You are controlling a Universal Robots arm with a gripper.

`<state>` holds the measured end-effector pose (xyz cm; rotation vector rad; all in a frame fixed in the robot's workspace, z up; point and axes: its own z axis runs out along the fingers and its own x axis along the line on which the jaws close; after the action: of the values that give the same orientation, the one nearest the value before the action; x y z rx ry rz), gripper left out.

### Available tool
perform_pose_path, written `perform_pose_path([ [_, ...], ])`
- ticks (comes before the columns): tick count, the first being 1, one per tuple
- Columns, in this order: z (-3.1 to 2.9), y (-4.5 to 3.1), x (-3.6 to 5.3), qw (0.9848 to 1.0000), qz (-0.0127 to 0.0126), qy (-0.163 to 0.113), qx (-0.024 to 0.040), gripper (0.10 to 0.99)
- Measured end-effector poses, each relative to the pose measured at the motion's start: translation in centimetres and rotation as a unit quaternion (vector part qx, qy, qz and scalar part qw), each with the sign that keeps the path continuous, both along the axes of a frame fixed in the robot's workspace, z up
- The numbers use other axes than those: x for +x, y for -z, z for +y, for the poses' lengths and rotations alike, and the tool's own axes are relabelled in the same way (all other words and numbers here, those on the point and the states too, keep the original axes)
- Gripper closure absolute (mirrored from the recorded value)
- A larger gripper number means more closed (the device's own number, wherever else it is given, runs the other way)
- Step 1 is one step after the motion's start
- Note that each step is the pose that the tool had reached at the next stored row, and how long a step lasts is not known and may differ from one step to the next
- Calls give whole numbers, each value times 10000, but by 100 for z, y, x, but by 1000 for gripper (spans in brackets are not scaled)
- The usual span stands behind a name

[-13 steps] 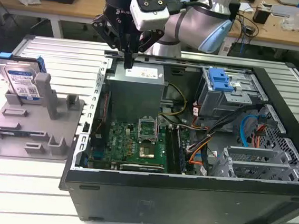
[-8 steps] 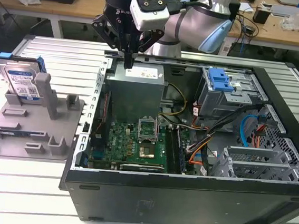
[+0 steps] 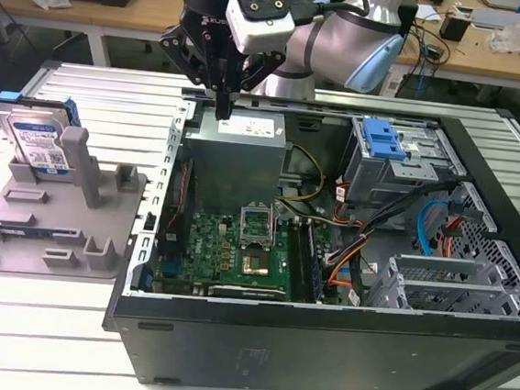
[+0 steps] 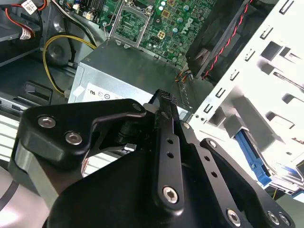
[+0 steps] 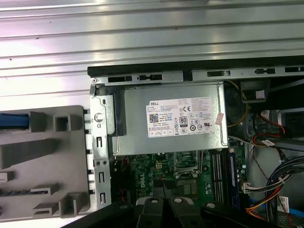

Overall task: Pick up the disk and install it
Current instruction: 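Reach for the disk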

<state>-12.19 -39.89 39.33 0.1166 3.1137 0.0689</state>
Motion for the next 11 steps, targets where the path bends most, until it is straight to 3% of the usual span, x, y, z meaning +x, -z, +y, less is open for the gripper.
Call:
perform_pose_path([
  [5,1,2,-73,10000,0,0,0,980],
  [6,2,3,-131,10000,0,0,0,980],
  [7,10,5,-283,10000,0,0,0,980],
  [11,40,8,-471,10000,0,-1,0,980],
])
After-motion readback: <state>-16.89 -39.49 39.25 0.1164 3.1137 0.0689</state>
